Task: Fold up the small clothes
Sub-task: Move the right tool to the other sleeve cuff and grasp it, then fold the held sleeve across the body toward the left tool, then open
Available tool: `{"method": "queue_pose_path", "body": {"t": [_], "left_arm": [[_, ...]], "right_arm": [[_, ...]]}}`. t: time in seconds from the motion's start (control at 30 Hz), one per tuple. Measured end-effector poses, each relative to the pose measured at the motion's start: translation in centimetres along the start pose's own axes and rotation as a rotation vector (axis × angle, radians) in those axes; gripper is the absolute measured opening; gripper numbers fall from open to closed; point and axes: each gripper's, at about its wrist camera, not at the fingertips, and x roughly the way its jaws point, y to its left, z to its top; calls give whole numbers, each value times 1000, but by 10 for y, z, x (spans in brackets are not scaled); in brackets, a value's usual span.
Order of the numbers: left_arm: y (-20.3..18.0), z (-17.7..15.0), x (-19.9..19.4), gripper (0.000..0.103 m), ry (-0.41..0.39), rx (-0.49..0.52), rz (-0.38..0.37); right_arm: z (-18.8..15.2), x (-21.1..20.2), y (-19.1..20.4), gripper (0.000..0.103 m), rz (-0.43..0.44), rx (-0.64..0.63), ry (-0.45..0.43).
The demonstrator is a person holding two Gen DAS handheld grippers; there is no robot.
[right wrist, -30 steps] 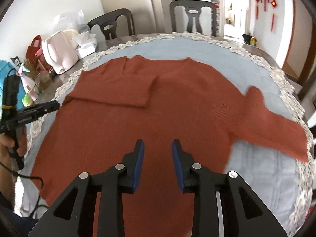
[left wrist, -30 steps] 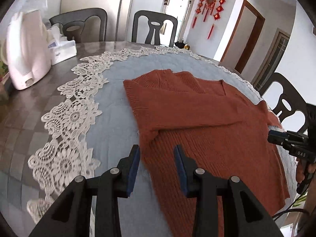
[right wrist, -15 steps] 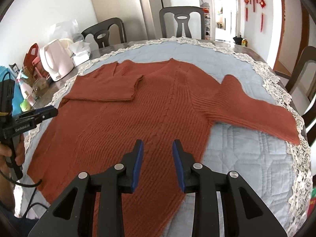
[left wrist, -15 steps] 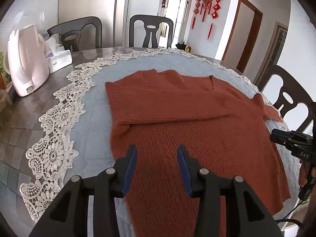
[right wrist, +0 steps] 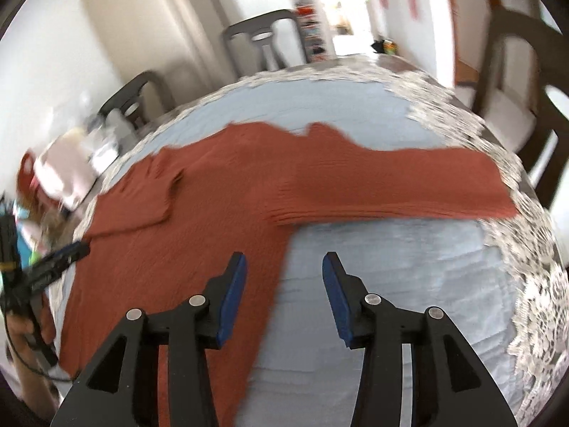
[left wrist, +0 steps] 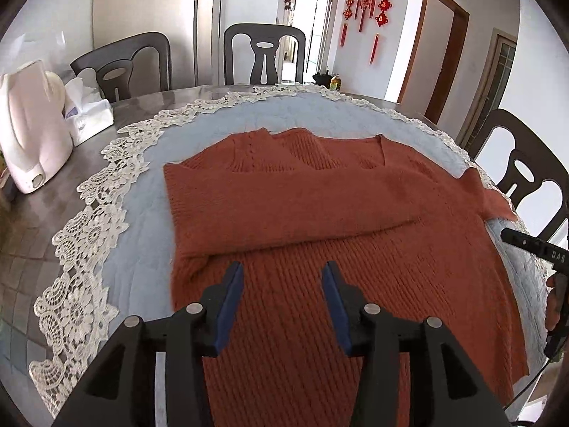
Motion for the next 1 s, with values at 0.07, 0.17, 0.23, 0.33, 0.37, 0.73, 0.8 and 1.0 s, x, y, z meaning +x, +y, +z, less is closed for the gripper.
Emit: {"method": "queue_pose_path", "body": {"t": [0.07,0.17,0.23,0.33,0.37,0.73,0.8,1.0], "left_arm": [[1,2,4,49,6,-1,2],[3,3,10,49,16,-8,2],[4,3,14,49,26,-15,0],[5,1,19,49,41,-19,-5],[5,0,19,49,43,-19,-6],[3,-2,23,58,51,-14,-22],[5,-2,23,59,50,-20,-30],[5,-2,23,61,51,-18,-34]], "right_arm": [[4,-3,-17,46,-21,64,-16],[8,-9,-43,46,-69,161,-34],[9,-10,-55,46,-84,212,-35],[11,-9,-68,46,-100,268,-35],[12,-9,-73,46,-89,284,-43],[30,-1,-115,35,-35,486,-126],[34,2,-118,14,-73,481,-118],[57,-17,-87,6,6,363,-180]]}}
